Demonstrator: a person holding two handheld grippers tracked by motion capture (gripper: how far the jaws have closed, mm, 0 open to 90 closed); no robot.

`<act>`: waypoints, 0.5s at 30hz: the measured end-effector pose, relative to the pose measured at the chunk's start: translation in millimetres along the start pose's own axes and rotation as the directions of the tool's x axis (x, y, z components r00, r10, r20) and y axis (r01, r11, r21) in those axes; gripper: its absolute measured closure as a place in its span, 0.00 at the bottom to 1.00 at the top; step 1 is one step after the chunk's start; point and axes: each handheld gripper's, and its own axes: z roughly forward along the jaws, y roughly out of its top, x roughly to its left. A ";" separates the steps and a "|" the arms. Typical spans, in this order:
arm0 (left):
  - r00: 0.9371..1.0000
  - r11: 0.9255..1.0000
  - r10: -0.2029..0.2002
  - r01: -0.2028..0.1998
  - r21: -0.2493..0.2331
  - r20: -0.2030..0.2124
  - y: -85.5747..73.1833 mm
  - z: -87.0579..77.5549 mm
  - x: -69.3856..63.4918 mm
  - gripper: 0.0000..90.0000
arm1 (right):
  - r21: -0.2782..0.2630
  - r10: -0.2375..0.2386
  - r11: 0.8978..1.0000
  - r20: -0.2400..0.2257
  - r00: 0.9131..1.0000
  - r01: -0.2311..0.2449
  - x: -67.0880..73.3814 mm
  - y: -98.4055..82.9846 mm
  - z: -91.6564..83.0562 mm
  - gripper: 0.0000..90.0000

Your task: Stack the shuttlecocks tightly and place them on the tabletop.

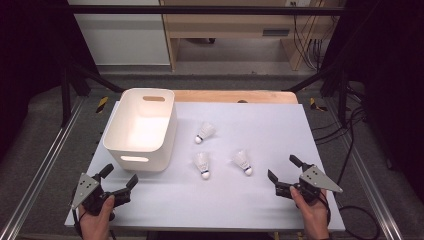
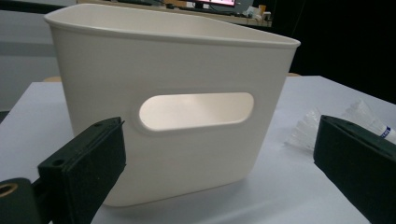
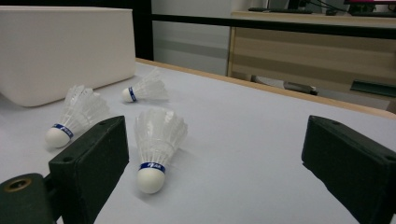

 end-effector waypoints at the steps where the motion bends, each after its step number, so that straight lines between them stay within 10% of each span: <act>1: 1.000 1.000 0.007 -0.007 0.006 0.004 0.4 -0.4 -2.0 0.02 | -0.003 0.003 1.000 0.005 1.000 -0.003 -1.3 -0.7 -0.9 0.08; 15: 0.997 0.996 0.026 -0.032 0.083 0.074 0.6 -0.6 -46.7 0.03 | 0.028 0.015 0.999 0.062 0.998 -0.017 -0.6 -5.0 -3.5 0.05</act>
